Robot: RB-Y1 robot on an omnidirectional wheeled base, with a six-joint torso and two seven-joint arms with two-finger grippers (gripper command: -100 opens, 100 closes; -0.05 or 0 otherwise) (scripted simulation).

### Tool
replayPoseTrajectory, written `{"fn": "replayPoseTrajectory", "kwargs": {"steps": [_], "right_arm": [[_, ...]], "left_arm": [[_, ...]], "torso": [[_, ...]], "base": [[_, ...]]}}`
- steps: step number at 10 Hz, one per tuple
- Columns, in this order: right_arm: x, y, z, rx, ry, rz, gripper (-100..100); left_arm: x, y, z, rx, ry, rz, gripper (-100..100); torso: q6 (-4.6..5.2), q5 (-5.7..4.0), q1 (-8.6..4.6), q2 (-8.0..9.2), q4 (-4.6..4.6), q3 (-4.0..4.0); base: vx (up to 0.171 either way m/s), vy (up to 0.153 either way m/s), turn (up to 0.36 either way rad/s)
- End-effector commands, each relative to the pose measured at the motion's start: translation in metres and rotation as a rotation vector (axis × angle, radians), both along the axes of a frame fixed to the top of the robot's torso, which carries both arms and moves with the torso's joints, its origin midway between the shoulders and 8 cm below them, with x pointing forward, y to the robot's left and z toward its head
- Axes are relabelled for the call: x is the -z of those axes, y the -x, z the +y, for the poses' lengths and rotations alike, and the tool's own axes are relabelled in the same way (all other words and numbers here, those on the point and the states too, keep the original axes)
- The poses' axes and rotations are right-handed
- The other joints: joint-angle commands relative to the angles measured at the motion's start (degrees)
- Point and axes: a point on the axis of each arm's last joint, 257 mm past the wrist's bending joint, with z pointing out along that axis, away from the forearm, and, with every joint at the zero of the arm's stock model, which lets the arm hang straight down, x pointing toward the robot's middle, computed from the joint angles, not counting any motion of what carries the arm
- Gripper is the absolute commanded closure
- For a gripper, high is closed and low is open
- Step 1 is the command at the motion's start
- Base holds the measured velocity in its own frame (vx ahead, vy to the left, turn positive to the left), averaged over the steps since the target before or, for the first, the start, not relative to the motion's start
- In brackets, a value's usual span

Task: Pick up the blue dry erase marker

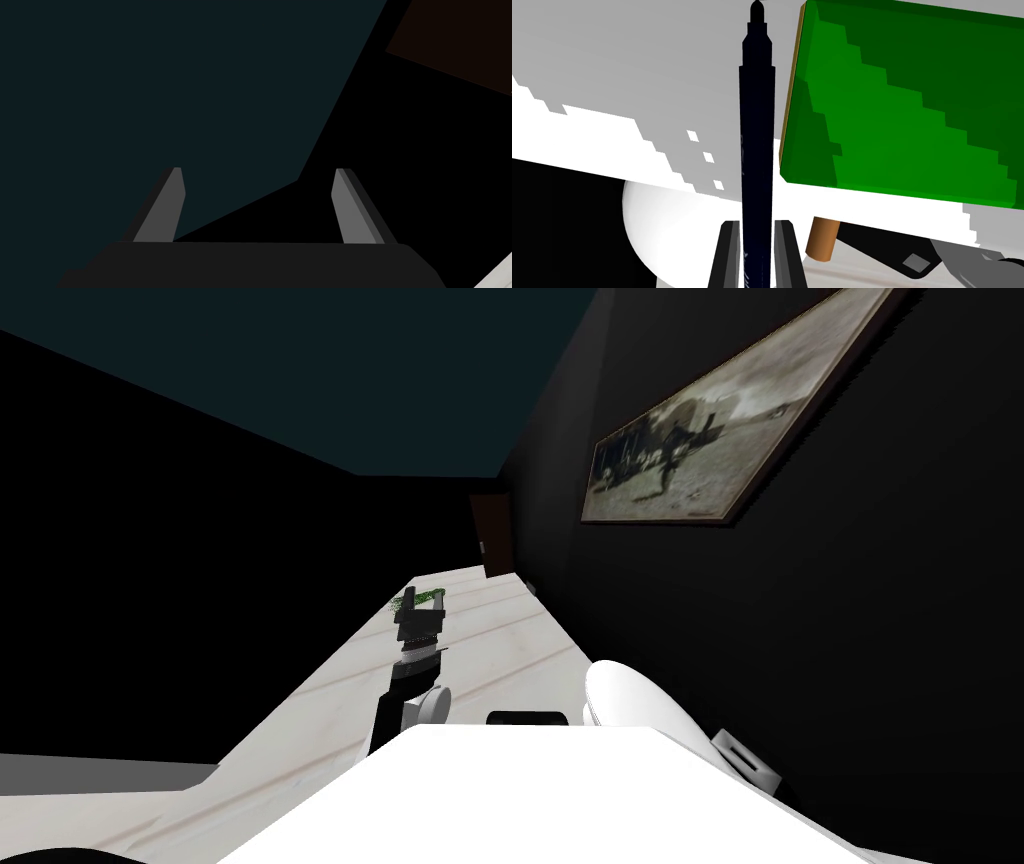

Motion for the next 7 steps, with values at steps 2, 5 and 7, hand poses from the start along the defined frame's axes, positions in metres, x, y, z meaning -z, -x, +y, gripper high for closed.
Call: {"fn": "replayPoseTrajectory", "kwargs": {"steps": [2,5,7], "right_arm": [[0.007,-0.006,0.015,0.0,-0.044,-0.02,100],[0.009,-0.016,0.022,-0.007,-0.067,-0.044,100],[0.006,-0.018,0.015,-0.042,-0.046,-0.031,100]], "left_arm": [[0.0,0.0,0.0,0.0,0.0,0.0,0],[0.0,0.0,0.0,0.0,0.0,0.0,0],[0.0,0.0,0.0,0.0,0.0,0.0,0]], "torso": [[0.0,-0.33,-0.01,-0.02,0.04,0.01],[-0.01,-0.61,-0.06,-0.05,0.06,0.01],[-0.07,-0.65,-0.14,-0.08,0.07,0.0]], "base": [[0.007,-0.006,-0.013],[0.009,0.005,-0.009],[0.006,0.004,0.003]]}}
